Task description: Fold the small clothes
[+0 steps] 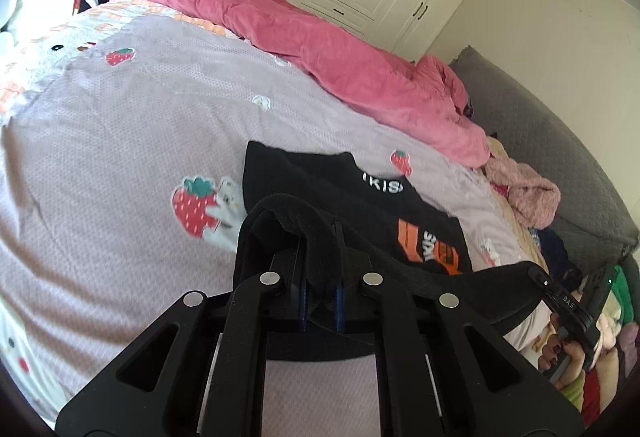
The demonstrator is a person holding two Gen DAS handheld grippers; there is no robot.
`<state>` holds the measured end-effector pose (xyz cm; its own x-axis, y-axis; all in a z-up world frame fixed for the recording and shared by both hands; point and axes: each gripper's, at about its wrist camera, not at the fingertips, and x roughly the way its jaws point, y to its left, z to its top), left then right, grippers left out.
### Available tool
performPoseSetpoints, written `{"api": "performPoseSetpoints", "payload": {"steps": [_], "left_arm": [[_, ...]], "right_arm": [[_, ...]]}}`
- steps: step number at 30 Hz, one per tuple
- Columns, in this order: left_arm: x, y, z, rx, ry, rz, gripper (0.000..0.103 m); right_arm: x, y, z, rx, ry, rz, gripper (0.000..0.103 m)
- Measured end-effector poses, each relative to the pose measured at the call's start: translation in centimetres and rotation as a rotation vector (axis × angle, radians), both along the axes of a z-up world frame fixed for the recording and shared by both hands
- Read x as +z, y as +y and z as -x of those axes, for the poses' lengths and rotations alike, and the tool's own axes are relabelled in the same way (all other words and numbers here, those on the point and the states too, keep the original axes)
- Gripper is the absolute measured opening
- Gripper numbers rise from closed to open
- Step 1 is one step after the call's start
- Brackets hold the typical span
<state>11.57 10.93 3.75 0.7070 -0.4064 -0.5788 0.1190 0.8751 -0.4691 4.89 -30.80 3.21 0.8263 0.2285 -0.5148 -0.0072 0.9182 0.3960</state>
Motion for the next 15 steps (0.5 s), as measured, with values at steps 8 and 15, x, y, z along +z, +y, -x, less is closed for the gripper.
{"api": "performPoseSetpoints", "payload": {"steps": [8,15], "left_arm": [[0.5,0.2,-4.1,0.046,-0.011,0.045,0.003],[-2.5,-0.4,-7.7,0.086,0.042,0.019,0.004]], "right_arm": [[0.0,-1.3,-5.5,-0.090,0.037,-0.095,0.011],[-3.7,-1.4,-10.5,-0.147,0.154,-0.083,0.011]]}}
